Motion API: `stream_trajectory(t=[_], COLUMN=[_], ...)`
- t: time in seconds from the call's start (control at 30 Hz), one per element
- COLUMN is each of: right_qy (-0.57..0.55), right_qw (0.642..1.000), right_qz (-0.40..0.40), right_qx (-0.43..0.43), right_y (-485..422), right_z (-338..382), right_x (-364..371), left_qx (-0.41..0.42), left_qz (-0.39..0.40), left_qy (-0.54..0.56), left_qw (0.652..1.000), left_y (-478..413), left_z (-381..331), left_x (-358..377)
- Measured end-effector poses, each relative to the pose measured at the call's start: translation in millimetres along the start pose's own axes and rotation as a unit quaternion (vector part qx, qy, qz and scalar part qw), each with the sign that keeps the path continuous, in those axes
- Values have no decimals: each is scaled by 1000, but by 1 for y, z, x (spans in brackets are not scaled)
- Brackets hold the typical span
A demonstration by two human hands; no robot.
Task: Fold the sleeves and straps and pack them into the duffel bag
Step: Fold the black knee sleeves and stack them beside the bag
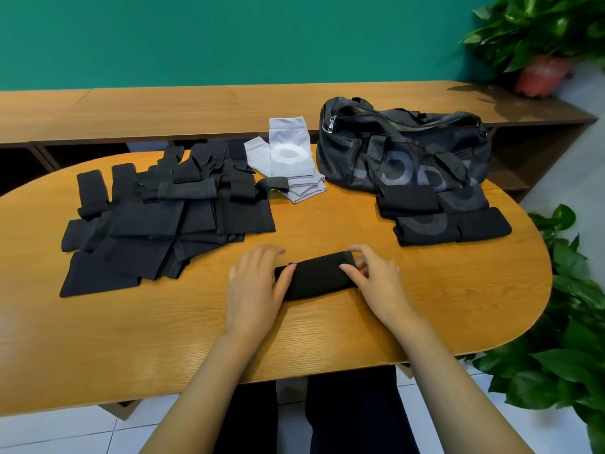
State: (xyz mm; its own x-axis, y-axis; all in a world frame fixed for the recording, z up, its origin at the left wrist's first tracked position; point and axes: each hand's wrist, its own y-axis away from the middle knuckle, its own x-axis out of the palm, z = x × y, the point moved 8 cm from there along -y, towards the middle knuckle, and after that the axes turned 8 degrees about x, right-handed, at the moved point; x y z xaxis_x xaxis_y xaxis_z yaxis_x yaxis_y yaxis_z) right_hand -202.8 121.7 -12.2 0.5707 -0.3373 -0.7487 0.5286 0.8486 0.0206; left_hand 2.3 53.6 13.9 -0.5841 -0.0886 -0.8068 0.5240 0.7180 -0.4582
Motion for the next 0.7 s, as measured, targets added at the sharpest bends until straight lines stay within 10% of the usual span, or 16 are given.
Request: stream_trajectory(t=[0.3, 0.7], right_qy=[101, 273], right_qw=[989, 945], right_qz=[-76, 33], right_qx=[-83, -175], right_y=[19, 32], right_z=[21, 44], right_x=[-2, 35], left_qx=[82, 73], left_qz=[135, 71], left_qy=[-2, -2], left_qw=[987, 995], left_y=[7, -12], left_z=[-9, -19], left_x=[31, 28])
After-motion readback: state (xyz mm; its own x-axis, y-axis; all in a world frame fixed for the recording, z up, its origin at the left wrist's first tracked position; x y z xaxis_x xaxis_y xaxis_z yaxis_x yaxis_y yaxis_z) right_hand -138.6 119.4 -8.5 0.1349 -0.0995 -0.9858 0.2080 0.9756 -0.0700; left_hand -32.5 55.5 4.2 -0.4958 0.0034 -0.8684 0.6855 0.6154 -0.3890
